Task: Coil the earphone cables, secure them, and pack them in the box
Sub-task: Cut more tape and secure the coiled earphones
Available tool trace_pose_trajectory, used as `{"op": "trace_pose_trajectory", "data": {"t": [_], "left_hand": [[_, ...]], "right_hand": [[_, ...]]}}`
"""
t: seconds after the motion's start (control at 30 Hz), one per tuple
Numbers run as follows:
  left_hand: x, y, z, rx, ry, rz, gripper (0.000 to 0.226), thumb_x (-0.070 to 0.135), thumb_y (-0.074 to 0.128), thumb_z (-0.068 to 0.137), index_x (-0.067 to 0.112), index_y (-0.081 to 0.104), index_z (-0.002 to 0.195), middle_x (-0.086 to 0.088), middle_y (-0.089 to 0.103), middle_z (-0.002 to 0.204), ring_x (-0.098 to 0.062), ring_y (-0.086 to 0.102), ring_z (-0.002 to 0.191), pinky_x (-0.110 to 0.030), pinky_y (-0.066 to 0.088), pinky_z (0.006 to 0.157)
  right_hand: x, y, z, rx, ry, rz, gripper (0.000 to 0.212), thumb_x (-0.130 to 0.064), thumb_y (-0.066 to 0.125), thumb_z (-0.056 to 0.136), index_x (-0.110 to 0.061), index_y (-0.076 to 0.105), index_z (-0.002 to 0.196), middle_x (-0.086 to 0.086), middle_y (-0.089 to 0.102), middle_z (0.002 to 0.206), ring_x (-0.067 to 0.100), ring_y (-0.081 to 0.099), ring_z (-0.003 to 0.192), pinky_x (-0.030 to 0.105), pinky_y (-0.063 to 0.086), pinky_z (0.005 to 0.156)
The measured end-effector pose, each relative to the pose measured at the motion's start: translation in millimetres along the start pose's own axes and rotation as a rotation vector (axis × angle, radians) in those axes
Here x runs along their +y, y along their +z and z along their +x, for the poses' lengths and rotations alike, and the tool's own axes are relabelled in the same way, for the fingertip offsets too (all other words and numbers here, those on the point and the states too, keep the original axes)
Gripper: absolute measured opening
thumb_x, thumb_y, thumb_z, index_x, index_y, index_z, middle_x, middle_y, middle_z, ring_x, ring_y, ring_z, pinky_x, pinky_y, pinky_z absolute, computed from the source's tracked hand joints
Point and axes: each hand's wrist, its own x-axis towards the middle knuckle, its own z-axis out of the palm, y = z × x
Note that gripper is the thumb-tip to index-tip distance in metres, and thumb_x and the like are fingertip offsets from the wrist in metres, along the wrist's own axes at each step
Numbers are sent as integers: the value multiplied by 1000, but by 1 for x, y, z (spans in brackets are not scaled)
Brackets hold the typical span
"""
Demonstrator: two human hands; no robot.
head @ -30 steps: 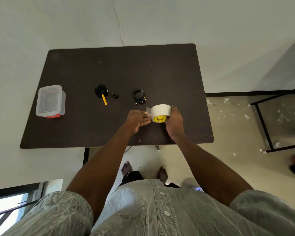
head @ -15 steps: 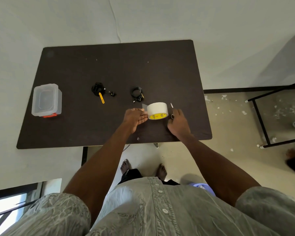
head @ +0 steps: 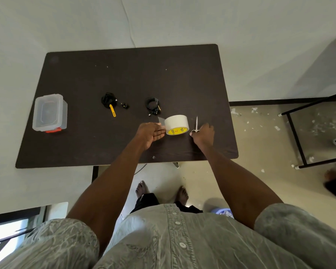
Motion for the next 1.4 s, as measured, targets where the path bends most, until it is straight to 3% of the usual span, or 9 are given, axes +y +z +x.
{"op": "trace_pose_trajectory", "data": {"t": [0.1,0.27,0.4,0.53,0.63,0.8,0.97,1.1,1.4], "left_hand": [[2,-1,-1,-22,0,-4,14,-3,50,94,-1,56,107,-21,70,102,-31,69,98,-39,56,87],[2,-3,-2,-26,7,-47,8,-4,54,92,2,59,96,-21,69,98,-30,69,92,-39,57,84],[0,-5,1,-48,-2,-75,10,-4,52,93,1,58,99,-21,69,97,-30,69,91,-40,57,83],[1,-7,-2,-70,-3,-80,10,-3,50,94,-1,57,101,-18,68,90,-25,69,79,-31,59,66],[1,-7,-1,-69,-23,-86,14,1,46,96,-1,59,97,-20,66,92,-26,68,76,-30,58,57],[-2,-8,4,-96,-50,-103,15,5,48,95,0,61,94,-19,67,98,-27,68,84,-34,57,72],[-3,-9,3,-116,-59,-111,16,3,46,95,0,58,105,-17,68,97,-25,68,84,-32,56,71],[-2,-9,3,-114,-60,-110,20,3,46,95,-2,57,111,-17,68,97,-26,68,86,-32,56,72],[-2,-10,5,-118,-112,-101,14,6,46,95,3,59,98,-16,69,101,-26,68,91,-33,55,73]], "right_hand": [[0,-9,-1,-13,49,194,14,-11,63,91,-9,51,100,13,60,109,27,61,99,34,53,81],[-17,-22,-29,-14,3,642,10,-6,55,95,-14,48,97,12,64,91,17,61,59,24,48,52],[-37,-14,-59,-305,-48,916,17,0,52,94,-1,61,108,15,69,79,22,65,61,28,55,56],[-48,-4,-80,-630,194,1262,34,-13,35,97,9,61,102,24,69,86,33,71,79,36,60,75],[-47,1,-87,-713,274,1249,26,0,36,93,6,61,97,21,70,84,34,72,81,37,60,78],[-40,8,-93,-786,297,1230,21,12,50,89,3,62,105,17,70,85,27,73,80,33,60,77],[-35,15,-95,-822,149,950,12,-4,67,88,-2,63,99,14,66,81,24,71,71,31,60,73],[-32,19,-93,-816,58,872,22,-15,68,89,0,66,105,18,69,87,28,70,77,34,59,79],[-22,23,-90,-793,71,827,42,-22,66,91,12,60,114,19,68,85,28,69,73,35,57,77]]}}
